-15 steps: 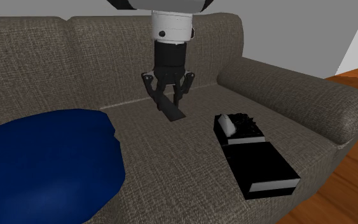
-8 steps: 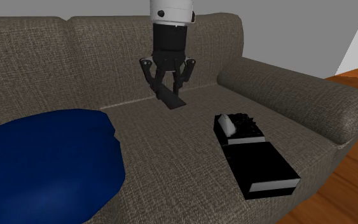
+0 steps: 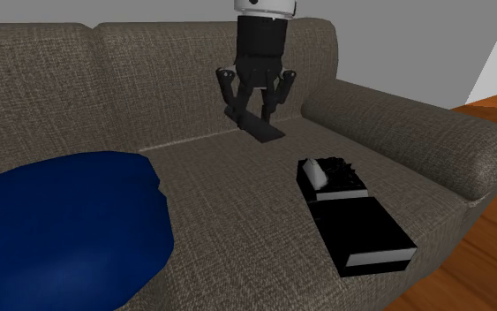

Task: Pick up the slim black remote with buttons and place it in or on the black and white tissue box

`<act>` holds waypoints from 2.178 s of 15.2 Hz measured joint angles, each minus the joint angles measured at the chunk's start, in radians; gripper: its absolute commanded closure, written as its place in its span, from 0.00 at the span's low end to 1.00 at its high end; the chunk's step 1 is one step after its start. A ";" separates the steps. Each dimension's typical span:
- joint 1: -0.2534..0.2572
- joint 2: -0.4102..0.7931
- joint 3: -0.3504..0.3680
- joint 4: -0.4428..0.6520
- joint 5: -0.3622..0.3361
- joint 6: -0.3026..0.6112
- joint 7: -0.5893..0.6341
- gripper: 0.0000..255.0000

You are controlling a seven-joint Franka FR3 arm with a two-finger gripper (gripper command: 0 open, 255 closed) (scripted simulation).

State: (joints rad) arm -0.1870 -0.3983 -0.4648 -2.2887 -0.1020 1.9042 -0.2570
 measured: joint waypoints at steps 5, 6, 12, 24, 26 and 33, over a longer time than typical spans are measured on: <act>-0.065 -0.095 -0.052 -0.063 -0.066 -0.025 -0.075 1.00; -0.077 -0.102 -0.068 -0.066 -0.078 -0.028 -0.096 1.00; -0.158 -0.176 -0.155 -0.092 -0.159 -0.062 -0.217 1.00; -0.196 -0.161 -0.258 -0.181 -0.218 0.052 -0.301 1.00; -0.194 -0.151 -0.268 -0.197 -0.220 0.079 -0.302 1.00; -0.195 -0.149 -0.272 -0.204 -0.222 0.090 -0.304 0.00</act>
State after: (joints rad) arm -0.3817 -0.5473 -0.7367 -2.4932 -0.3241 1.9943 -0.5608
